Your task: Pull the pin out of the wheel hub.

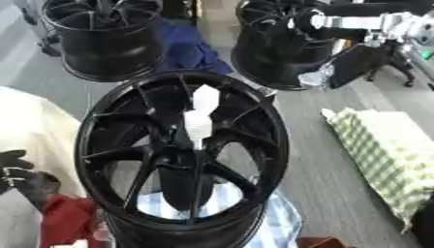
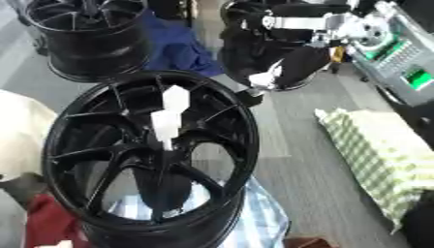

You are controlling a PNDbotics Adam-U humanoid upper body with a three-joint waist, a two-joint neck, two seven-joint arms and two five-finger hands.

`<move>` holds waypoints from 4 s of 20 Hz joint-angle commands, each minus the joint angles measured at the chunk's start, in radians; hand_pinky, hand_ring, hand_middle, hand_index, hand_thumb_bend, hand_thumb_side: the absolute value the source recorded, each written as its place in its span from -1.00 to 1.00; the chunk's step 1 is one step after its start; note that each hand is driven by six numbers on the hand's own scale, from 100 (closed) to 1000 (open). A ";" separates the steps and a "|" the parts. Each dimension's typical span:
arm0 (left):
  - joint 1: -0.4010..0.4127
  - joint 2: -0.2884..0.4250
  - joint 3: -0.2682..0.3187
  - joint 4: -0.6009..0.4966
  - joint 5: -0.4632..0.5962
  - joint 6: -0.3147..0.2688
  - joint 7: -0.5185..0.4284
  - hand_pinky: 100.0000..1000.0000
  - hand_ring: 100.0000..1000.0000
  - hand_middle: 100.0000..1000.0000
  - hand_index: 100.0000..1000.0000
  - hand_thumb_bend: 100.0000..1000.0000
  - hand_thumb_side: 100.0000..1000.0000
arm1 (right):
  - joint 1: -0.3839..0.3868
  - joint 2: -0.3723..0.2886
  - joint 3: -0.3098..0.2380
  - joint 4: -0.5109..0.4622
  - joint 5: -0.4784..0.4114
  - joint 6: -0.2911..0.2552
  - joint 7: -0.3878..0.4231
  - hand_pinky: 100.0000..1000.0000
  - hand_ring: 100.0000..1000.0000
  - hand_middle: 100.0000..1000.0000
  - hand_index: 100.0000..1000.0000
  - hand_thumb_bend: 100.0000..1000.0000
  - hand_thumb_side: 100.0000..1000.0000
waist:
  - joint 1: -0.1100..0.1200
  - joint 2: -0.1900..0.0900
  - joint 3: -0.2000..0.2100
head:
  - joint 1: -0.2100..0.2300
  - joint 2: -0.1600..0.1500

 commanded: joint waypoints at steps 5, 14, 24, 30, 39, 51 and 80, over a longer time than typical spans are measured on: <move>-0.023 0.017 -0.004 -0.017 0.011 -0.013 -0.004 0.19 0.24 0.19 0.61 -1.00 0.38 | -0.097 0.134 -0.011 0.199 0.131 -0.064 0.021 0.50 0.63 0.71 0.90 -0.75 -0.48 | 0.009 0.003 0.030 | -0.029 -0.002; -0.039 0.016 -0.015 -0.014 0.012 -0.020 -0.019 0.19 0.25 0.19 0.62 -1.00 0.38 | -0.138 0.225 -0.013 0.330 0.194 -0.158 0.050 0.55 0.70 0.76 0.90 -0.82 -0.93 | 0.010 0.013 0.075 | -0.067 -0.002; -0.052 0.018 -0.017 -0.015 0.009 -0.020 -0.027 0.19 0.25 0.20 0.62 -1.00 0.38 | -0.136 0.226 0.005 0.314 0.188 -0.186 0.130 0.58 0.74 0.77 0.88 -0.97 -1.00 | 0.002 0.023 0.101 | -0.087 -0.002; -0.055 0.016 -0.017 -0.016 0.010 -0.020 -0.028 0.19 0.25 0.20 0.62 -1.00 0.38 | -0.130 0.225 0.016 0.304 0.200 -0.186 0.168 0.60 0.75 0.77 0.88 -0.97 -1.00 | 0.002 0.025 0.106 | -0.092 -0.004; -0.062 0.015 -0.019 -0.017 0.013 -0.021 -0.031 0.19 0.26 0.20 0.62 -1.00 0.38 | -0.129 0.238 0.015 0.306 0.284 -0.209 0.172 0.68 0.82 0.81 0.89 -0.96 -1.00 | 0.004 0.030 0.114 | -0.102 -0.010; -0.070 0.017 -0.019 -0.018 0.016 -0.024 -0.034 0.20 0.26 0.20 0.62 -1.00 0.38 | -0.117 0.246 0.015 0.336 0.324 -0.228 0.180 0.69 0.82 0.76 0.85 -1.00 -1.00 | 0.003 0.039 0.120 | -0.107 -0.015; -0.076 0.014 -0.020 -0.021 0.019 -0.022 -0.043 0.20 0.27 0.20 0.63 -1.00 0.39 | -0.119 0.283 -0.015 0.383 0.301 -0.209 0.080 0.34 0.34 -0.31 -0.17 -1.00 -1.00 | 0.003 0.044 0.130 | -0.105 -0.011</move>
